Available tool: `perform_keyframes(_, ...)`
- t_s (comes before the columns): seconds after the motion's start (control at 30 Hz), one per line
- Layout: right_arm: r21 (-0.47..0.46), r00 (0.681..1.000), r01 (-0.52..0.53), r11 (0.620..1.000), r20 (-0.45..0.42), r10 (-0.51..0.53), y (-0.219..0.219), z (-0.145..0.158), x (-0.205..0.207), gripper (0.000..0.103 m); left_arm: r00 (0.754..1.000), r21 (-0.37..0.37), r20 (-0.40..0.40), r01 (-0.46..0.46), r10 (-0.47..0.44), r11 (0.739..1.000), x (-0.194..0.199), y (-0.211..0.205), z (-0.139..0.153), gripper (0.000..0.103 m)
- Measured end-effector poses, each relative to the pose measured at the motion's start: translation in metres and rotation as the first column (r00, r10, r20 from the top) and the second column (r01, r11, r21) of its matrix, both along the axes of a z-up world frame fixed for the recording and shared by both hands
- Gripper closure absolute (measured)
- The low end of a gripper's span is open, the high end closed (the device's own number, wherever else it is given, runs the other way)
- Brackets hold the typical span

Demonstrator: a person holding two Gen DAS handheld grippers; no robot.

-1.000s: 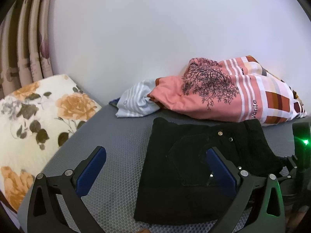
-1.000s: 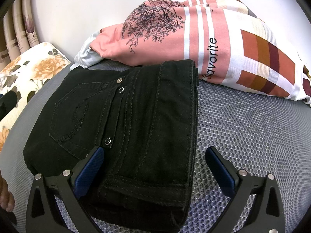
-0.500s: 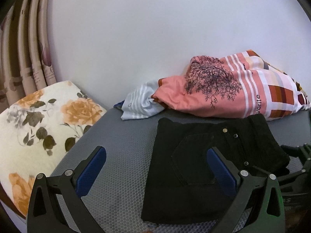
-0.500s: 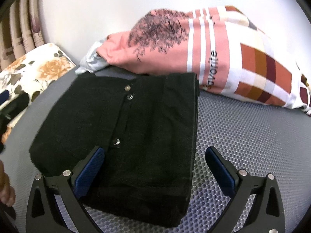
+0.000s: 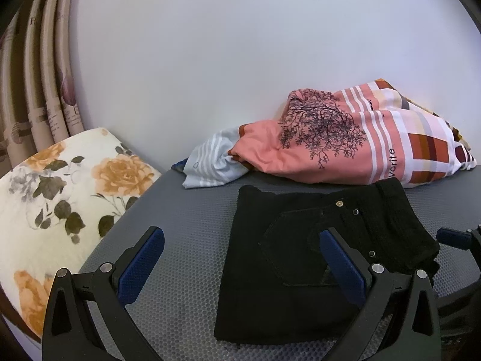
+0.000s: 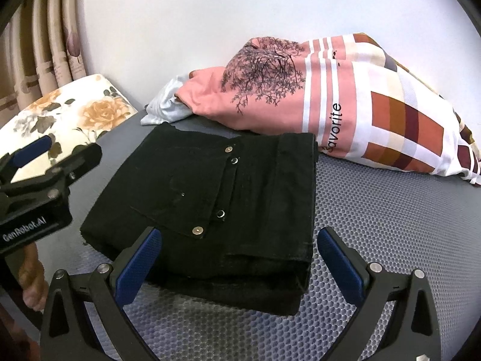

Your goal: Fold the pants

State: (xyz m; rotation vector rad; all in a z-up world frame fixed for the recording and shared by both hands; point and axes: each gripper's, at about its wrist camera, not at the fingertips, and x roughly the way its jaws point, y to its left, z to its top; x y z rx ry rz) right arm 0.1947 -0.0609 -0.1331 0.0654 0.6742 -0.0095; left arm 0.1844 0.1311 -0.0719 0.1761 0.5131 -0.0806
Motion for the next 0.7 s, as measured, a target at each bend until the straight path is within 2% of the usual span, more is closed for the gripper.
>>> perform_keyframes(0.5, 0.003, 1.000, -0.008, 1.000, 0.016, 0.008, 0.003, 0.010, -0.007, 0.000, 1.000, 0.008, 0.010, -0.021, 0.021, 1.000, -0.003, -0.003, 0.005, 0.000)
perform_keyframes(0.7, -0.011, 1.000, -0.011, 1.000, 0.028, 0.012, 0.004, 0.015, -0.009, 0.000, 0.999, -0.023, -0.013, -0.031, 0.030, 0.999, 0.000, 0.003, 0.005, 0.000)
